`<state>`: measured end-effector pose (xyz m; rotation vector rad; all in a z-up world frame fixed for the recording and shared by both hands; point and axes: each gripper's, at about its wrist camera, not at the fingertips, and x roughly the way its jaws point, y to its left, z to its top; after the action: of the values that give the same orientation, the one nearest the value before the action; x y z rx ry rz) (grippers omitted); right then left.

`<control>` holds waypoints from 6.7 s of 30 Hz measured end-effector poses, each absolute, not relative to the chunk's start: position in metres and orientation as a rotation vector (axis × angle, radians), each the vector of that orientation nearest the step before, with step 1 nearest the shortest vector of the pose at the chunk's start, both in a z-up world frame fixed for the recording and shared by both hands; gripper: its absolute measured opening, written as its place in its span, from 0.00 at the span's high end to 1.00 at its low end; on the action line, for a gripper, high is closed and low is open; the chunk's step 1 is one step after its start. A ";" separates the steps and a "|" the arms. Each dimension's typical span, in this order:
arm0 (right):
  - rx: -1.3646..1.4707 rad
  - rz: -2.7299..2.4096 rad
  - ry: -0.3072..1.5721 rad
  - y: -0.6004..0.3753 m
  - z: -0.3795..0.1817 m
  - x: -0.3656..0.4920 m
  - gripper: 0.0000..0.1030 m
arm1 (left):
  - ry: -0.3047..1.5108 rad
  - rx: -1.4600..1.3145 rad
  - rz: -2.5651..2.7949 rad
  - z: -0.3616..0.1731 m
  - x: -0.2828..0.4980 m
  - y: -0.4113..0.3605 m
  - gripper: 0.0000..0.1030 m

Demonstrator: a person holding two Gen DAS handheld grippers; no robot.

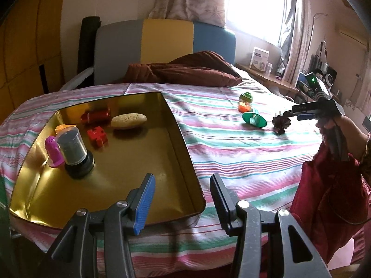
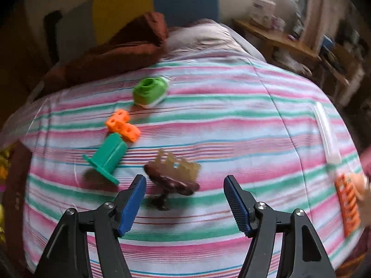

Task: Organize rigid objects
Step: 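Close the right tool on the brown spiky ball, then grasp the teal cup-shaped piece with the left tool while the right tool holds the brown ball, then lift the teal piece with the left tool toward the gold tray, then lower the teal piece into the gold tray and open the left tool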

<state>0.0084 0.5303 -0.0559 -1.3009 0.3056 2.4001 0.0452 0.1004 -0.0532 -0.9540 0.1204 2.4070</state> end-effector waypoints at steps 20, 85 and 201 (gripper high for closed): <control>-1.021 2.211 1.303 0.635 -0.098 0.039 0.46 | 0.223 -0.922 2.369 -0.042 0.051 0.130 0.52; -1.200 2.361 0.665 0.600 -0.072 0.002 0.77 | 0.464 -1.155 2.138 -0.084 -0.098 0.434 0.49; -1.215 2.912 0.558 0.441 -0.018 -0.016 0.77 | -0.180 -1.340 2.510 -0.081 -0.047 -0.017 0.67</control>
<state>-0.0158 0.4408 -0.0185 -1.2151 0.5580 2.9118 -0.0467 -0.0174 -0.0807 -1.3401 -0.1803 2.5097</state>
